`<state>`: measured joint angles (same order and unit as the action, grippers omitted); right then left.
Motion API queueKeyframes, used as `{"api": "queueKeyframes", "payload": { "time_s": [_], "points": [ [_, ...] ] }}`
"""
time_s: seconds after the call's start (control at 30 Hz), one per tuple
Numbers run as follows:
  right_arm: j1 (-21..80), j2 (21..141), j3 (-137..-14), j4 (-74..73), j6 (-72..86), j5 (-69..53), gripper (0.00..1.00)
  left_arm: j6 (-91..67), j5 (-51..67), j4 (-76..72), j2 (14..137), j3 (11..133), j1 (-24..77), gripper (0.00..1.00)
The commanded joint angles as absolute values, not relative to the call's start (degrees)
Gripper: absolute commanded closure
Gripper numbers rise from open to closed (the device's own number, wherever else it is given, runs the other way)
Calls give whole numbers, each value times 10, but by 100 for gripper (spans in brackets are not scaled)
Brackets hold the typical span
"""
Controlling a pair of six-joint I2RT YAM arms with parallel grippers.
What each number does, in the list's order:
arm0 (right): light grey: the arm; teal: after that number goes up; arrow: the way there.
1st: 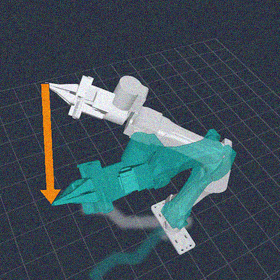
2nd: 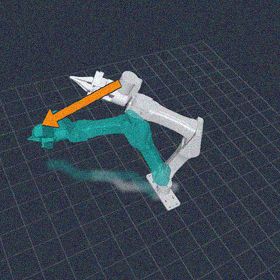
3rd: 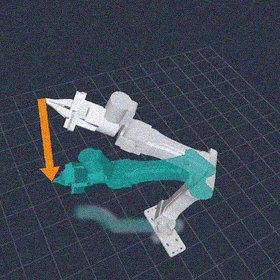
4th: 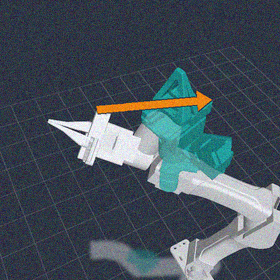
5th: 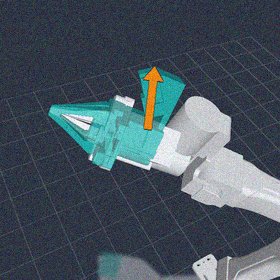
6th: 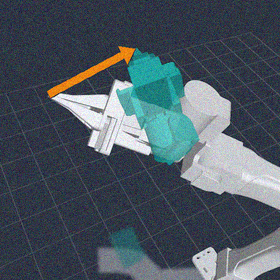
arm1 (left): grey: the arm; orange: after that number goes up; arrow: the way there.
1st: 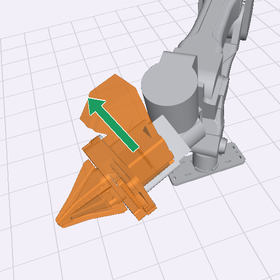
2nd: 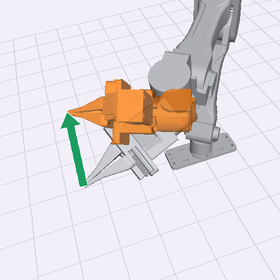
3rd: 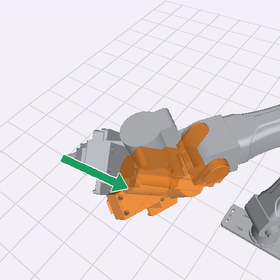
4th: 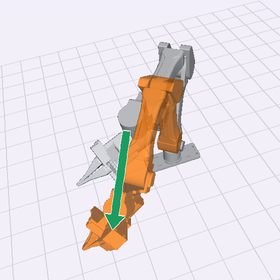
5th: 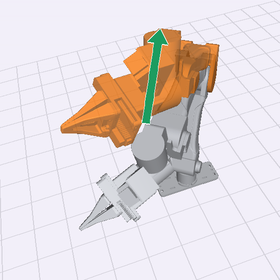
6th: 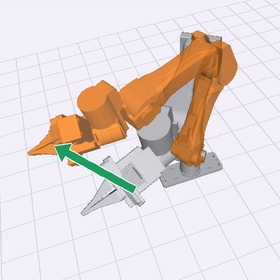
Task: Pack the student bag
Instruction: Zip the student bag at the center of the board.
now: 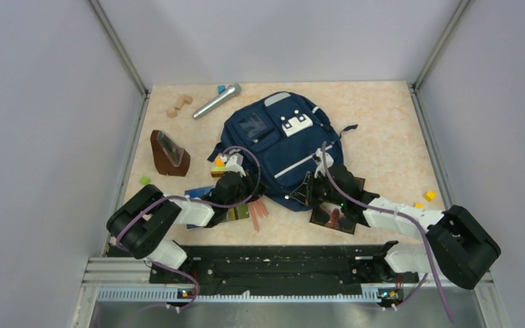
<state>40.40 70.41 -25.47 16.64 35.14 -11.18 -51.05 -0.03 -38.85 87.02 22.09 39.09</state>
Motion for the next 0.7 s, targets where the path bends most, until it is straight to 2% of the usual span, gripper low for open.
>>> {"api": "queueKeyframes", "payload": {
  "time_s": [0.0,0.1,0.27,0.67],
  "points": [
    [410,687,-245,170,350,-95,100,-497,6,-400,852,229,394,93],
    [410,673,-243,158,349,-84,100,-496,-14,-393,845,227,391,93],
    [410,644,-241,123,333,-59,100,-488,-30,-373,828,229,385,100],
    [410,606,-239,61,302,-19,100,-436,-40,-311,811,265,352,100]
  ]
}}
